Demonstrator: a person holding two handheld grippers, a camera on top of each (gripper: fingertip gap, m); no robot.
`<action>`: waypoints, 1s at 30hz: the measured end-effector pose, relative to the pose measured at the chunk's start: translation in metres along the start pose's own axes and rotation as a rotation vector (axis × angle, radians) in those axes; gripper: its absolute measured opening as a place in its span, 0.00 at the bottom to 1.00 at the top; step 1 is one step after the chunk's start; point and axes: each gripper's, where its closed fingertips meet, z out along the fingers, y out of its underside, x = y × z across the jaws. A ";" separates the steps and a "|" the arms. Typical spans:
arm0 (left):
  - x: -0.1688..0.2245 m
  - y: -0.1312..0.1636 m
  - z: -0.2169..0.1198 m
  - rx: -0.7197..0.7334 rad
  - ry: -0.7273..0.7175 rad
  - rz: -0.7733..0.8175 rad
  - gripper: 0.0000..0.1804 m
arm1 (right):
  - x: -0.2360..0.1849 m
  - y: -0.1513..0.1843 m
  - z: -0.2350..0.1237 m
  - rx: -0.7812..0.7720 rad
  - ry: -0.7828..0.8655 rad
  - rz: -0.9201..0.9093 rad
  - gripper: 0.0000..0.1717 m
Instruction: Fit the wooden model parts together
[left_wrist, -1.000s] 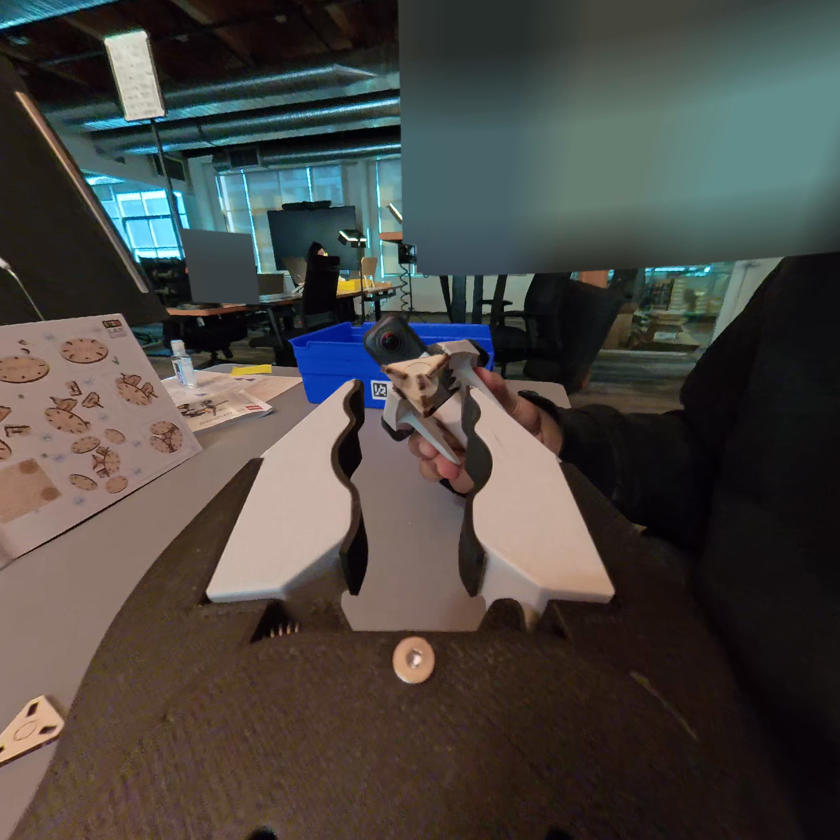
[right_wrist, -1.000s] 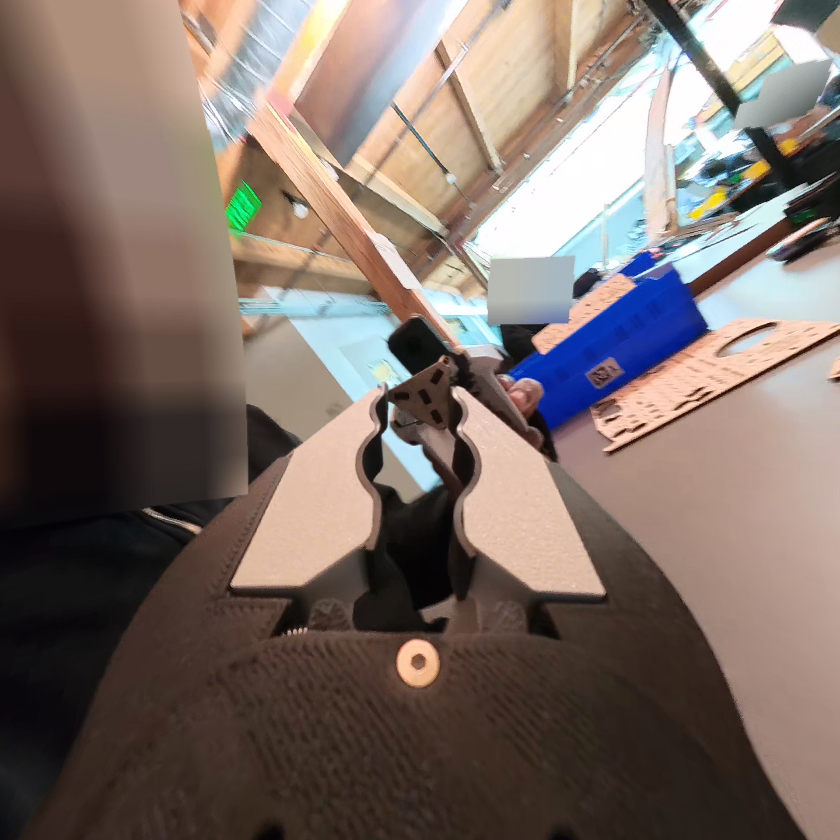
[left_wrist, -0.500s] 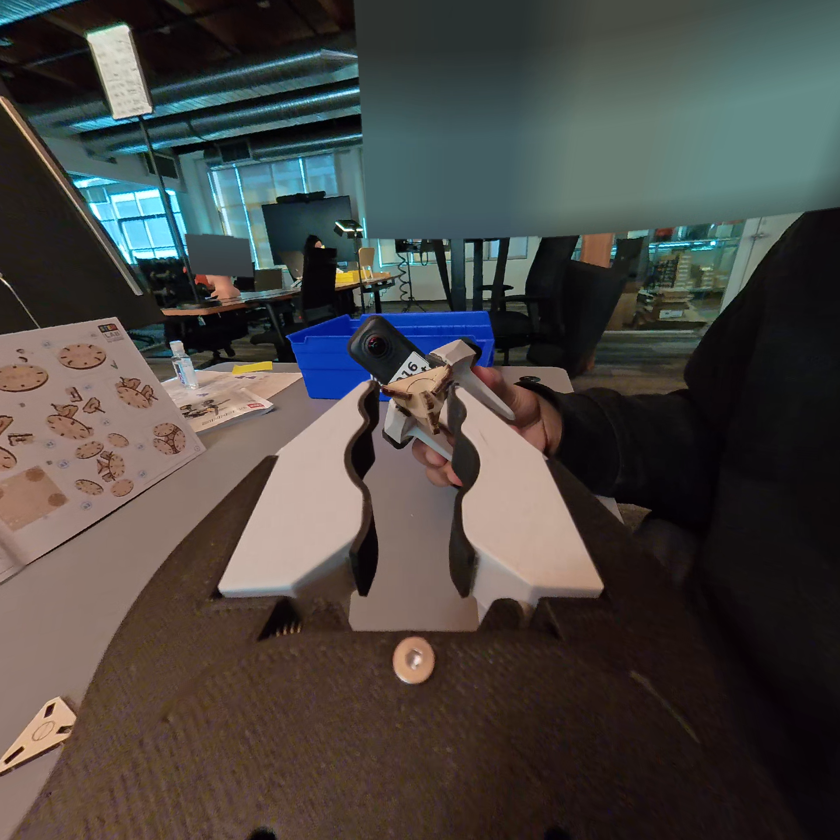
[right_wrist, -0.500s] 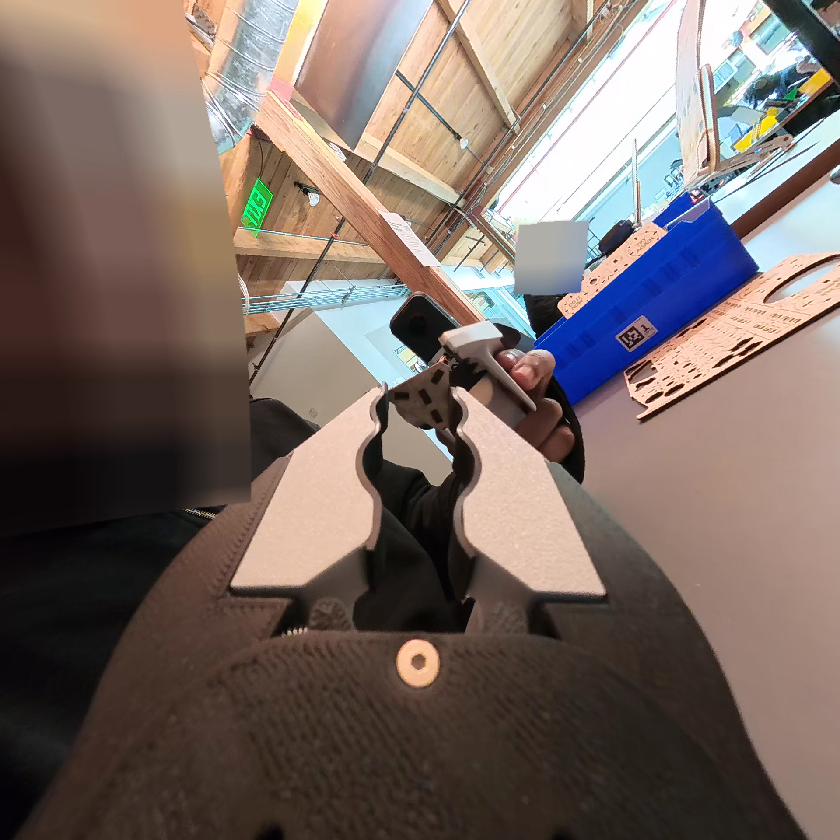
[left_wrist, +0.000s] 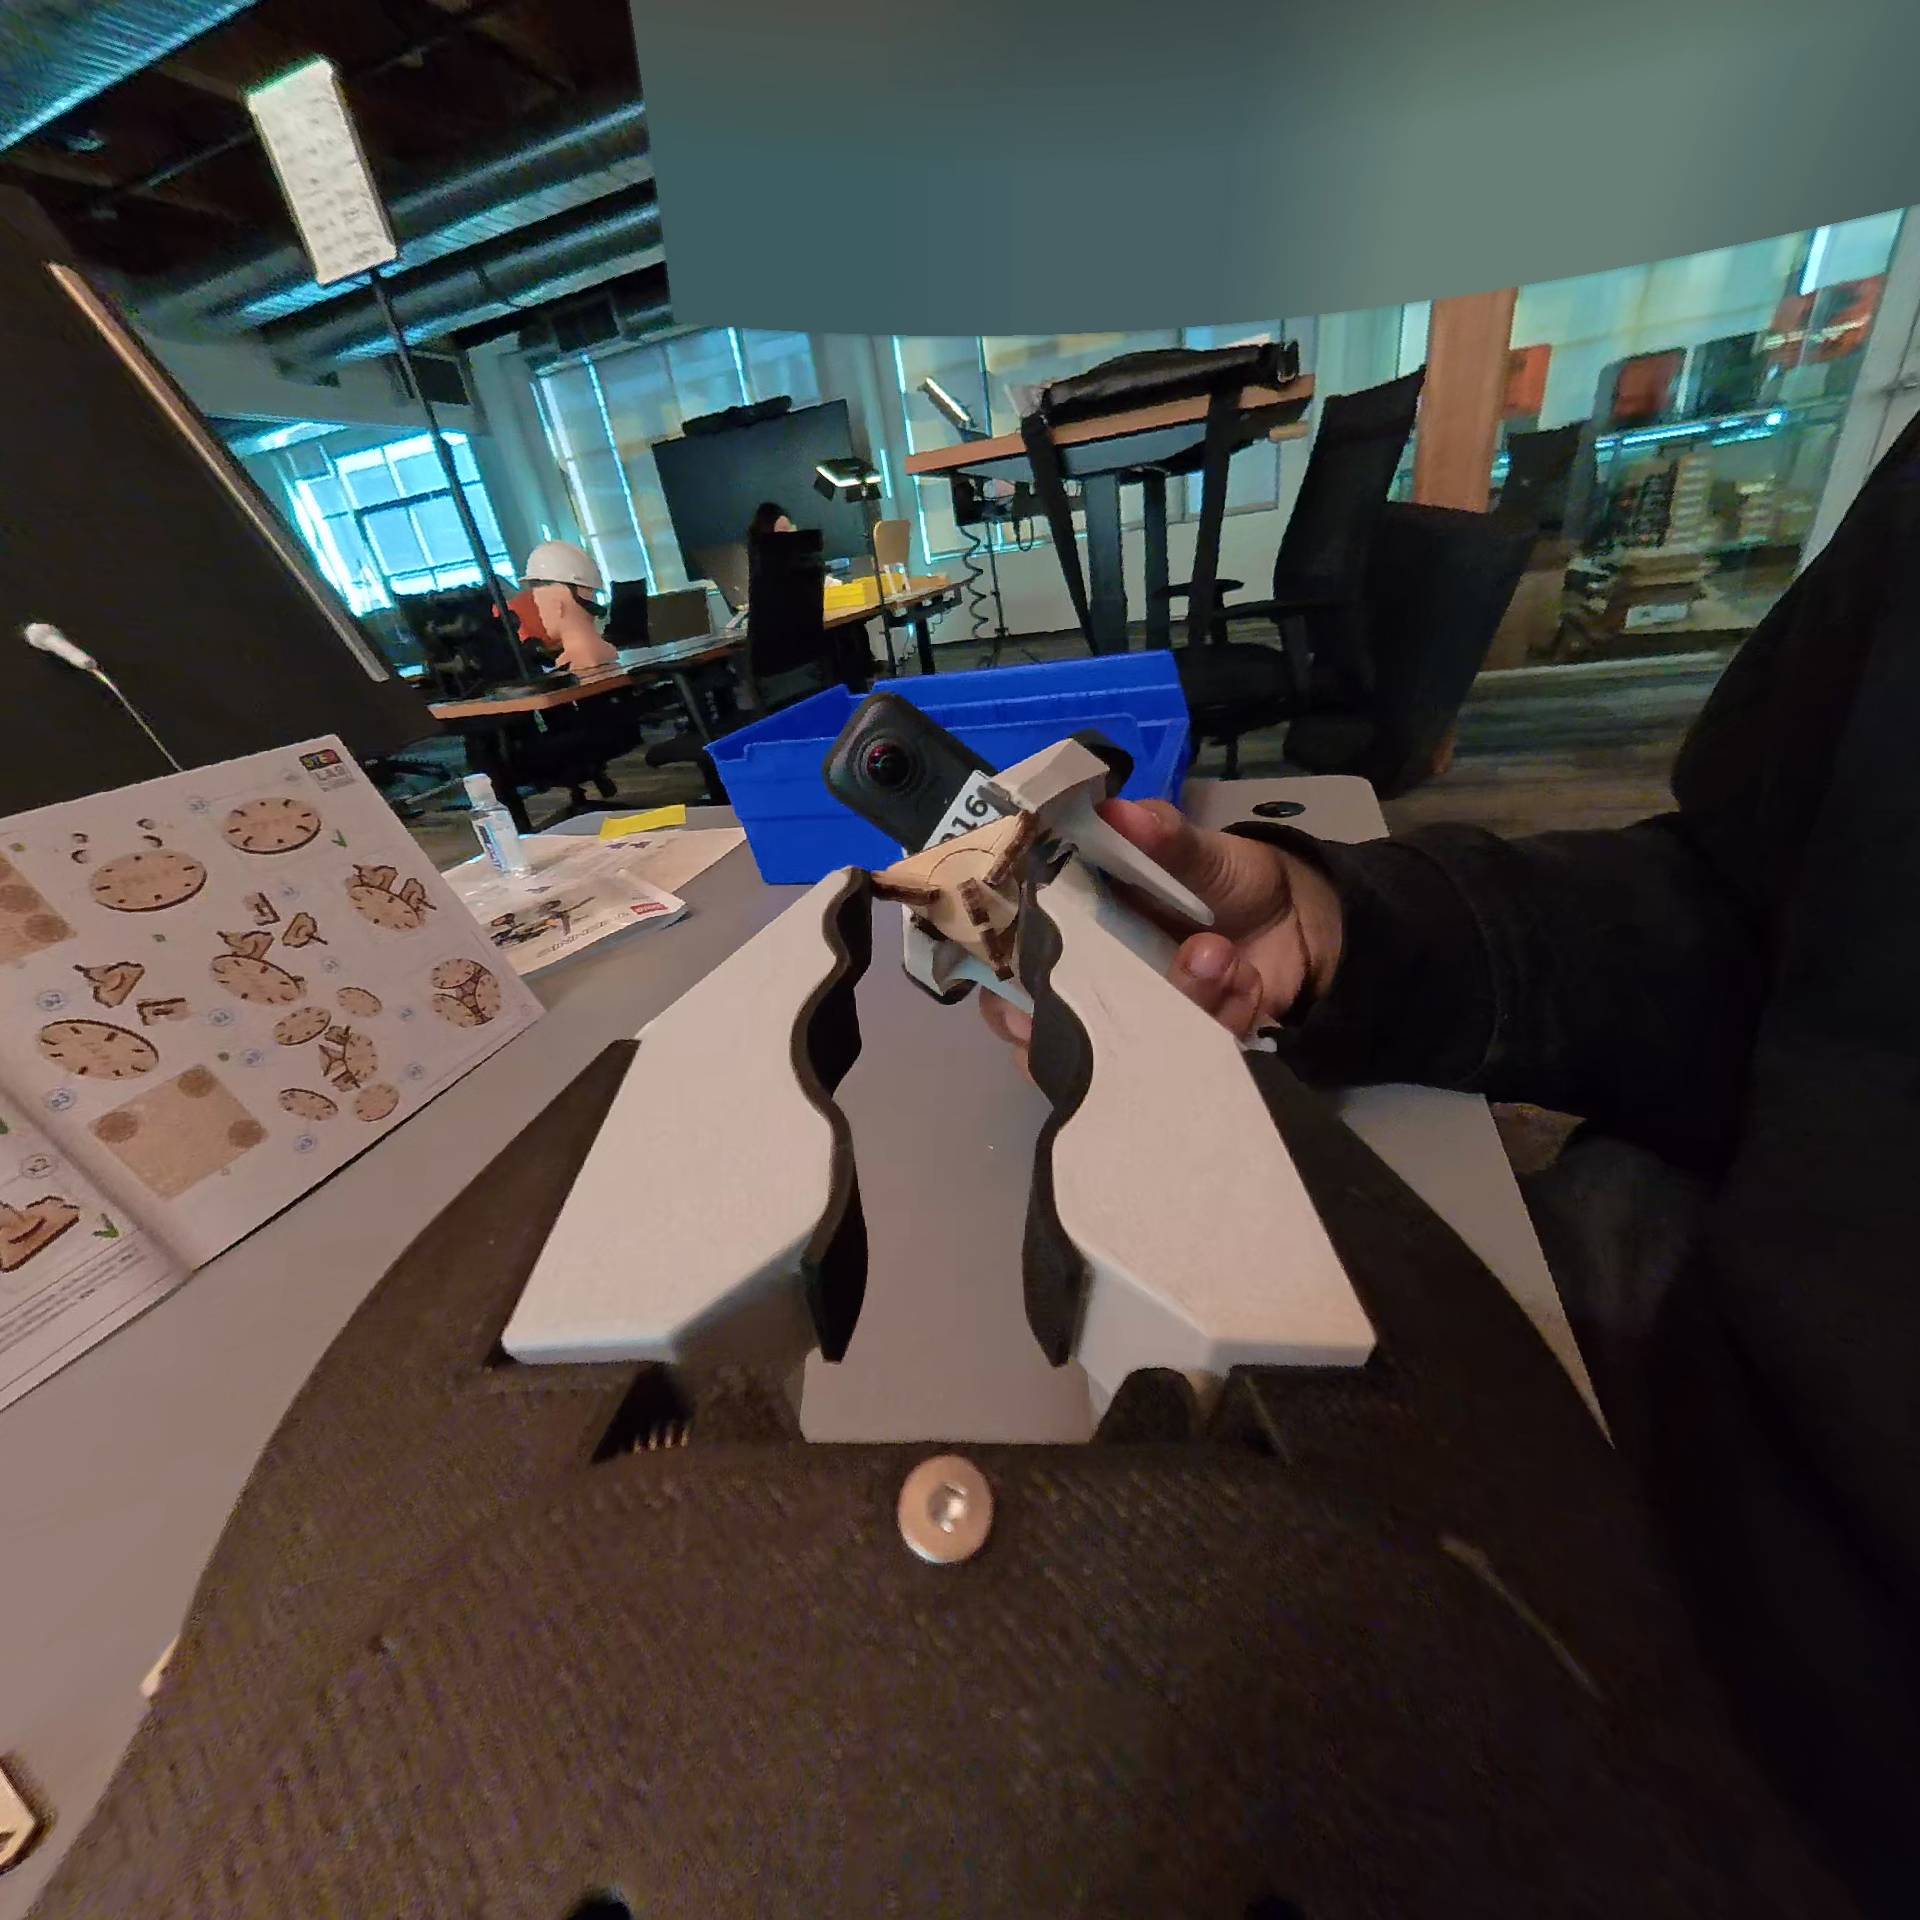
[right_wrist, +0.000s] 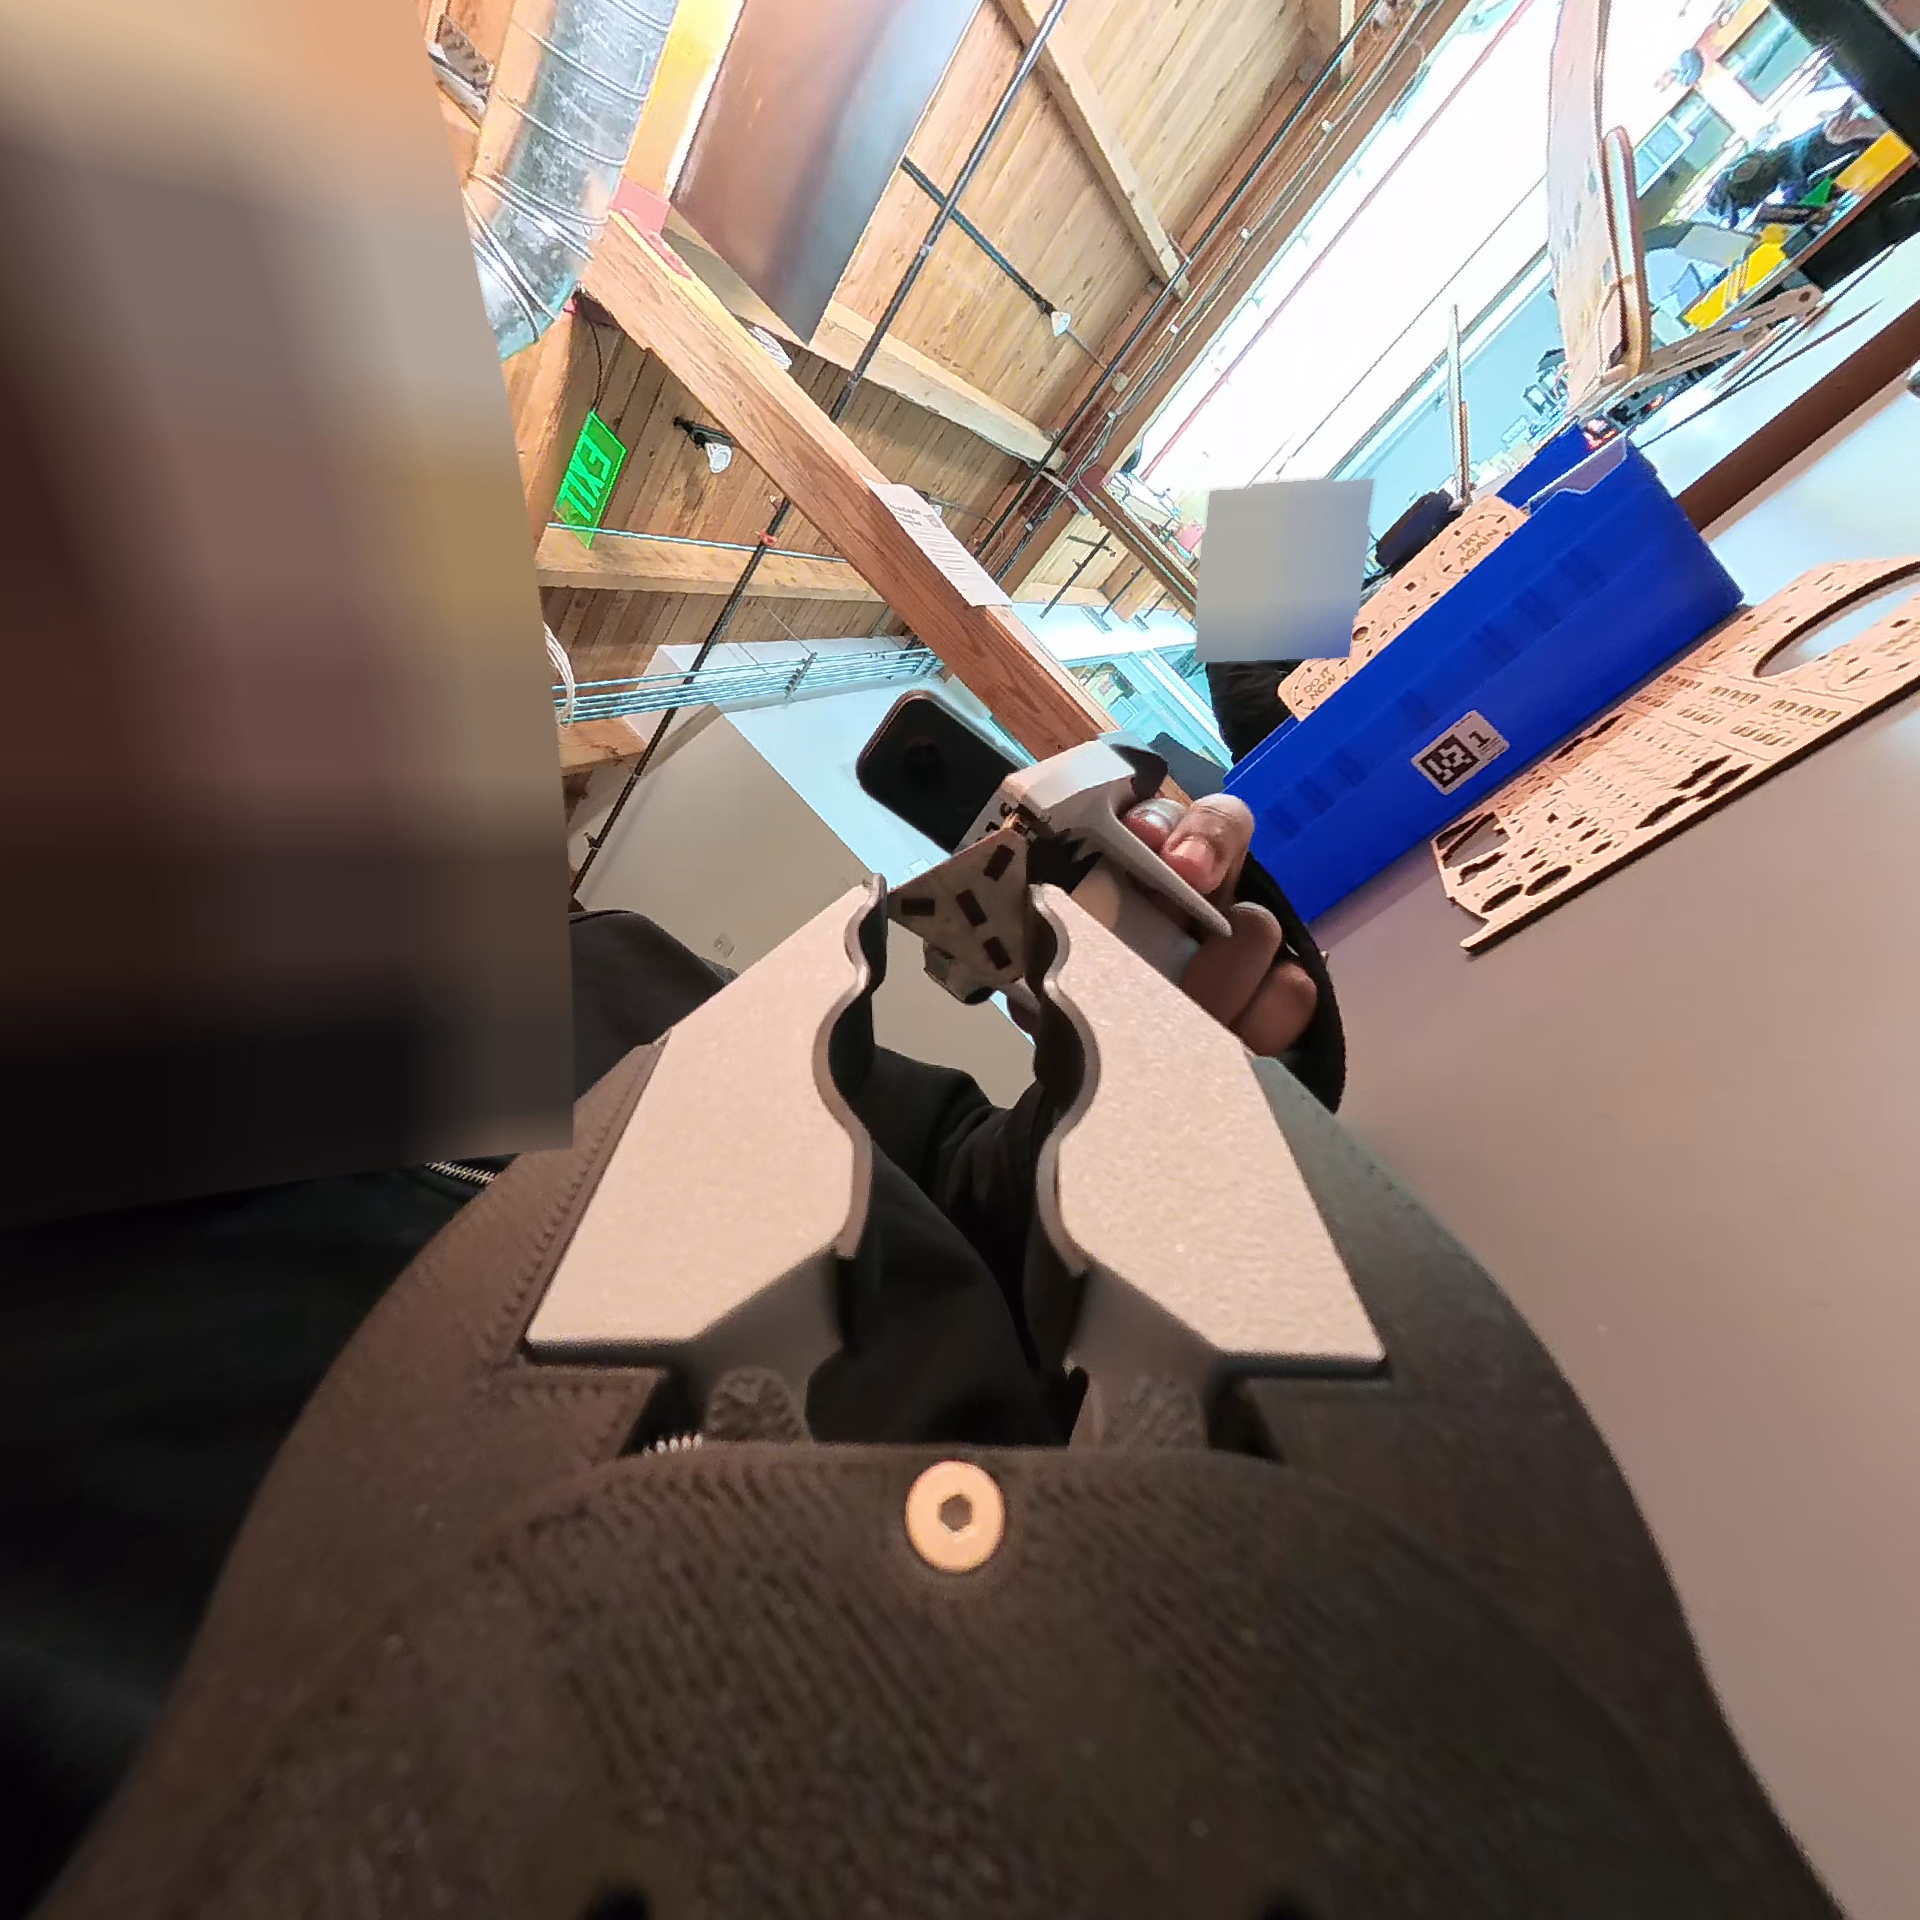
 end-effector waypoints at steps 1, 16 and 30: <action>0.000 0.000 0.000 -0.001 0.000 -0.001 0.15 | 0.000 0.000 0.000 0.000 0.002 -0.002 0.14; -0.002 0.002 0.001 -0.024 -0.042 0.051 0.14 | 0.002 -0.002 -0.001 0.010 0.015 -0.006 0.14; -0.006 0.008 0.003 -0.070 -0.052 0.021 0.14 | 0.008 -0.005 -0.003 0.020 0.050 -0.040 0.14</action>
